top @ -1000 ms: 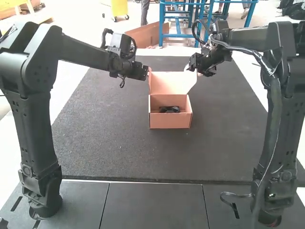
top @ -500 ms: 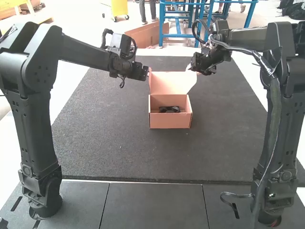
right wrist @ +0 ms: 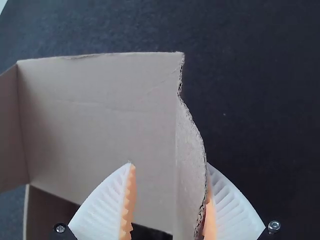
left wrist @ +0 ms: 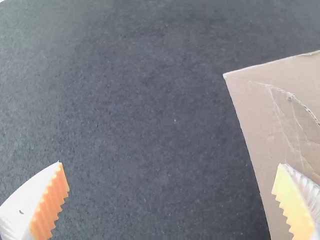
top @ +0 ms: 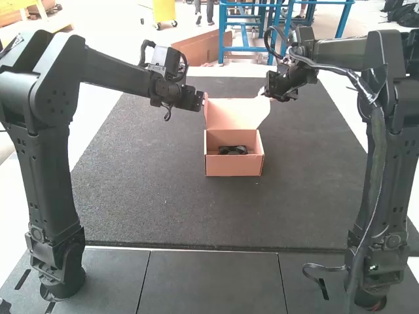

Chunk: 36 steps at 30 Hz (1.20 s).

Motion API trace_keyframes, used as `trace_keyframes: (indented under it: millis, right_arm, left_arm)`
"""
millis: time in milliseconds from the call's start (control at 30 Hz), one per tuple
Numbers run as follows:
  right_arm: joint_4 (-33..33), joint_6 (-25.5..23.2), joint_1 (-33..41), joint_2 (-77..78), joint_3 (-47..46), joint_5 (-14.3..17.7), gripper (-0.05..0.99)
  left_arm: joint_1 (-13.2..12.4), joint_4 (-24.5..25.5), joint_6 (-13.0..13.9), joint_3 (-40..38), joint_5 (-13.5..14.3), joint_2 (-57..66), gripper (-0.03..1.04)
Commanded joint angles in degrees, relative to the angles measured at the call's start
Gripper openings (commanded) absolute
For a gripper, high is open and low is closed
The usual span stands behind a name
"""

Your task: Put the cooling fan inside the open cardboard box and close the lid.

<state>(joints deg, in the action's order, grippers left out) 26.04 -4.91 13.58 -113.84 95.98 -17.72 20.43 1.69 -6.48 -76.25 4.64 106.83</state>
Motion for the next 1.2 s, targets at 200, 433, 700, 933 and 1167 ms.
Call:
trace_keyframes:
  millis: [200,433,700,933,1167]
  right_arm:
    - [-0.8,-0.3,-0.5,0.6,3.0,1.0,0.27]
    - [-0.7,-0.2,-0.4,0.6,2.2,1.1,0.25]
    - [-0.7,0.0,-0.4,0.0,2.1,1.0,0.14]
    - [-0.5,-0.4,-0.4,-0.6,2.3,0.9,0.02]
    - [2.0,0.2,-0.1,-0.5,2.2,0.8,-0.01]
  left_arm:
    - [0.5,-0.6,0.1,-1.6,-0.4,-0.7,0.97]
    - [0.5,-0.6,0.1,-1.8,-0.4,-0.7,0.97]
    - [0.5,-0.1,0.0,-1.6,-0.4,-0.7,0.97]
    - [0.5,0.0,0.1,-1.7,-0.4,-0.8,0.97]
    - [0.5,-0.1,0.0,-2.0,-0.4,-0.8,0.97]
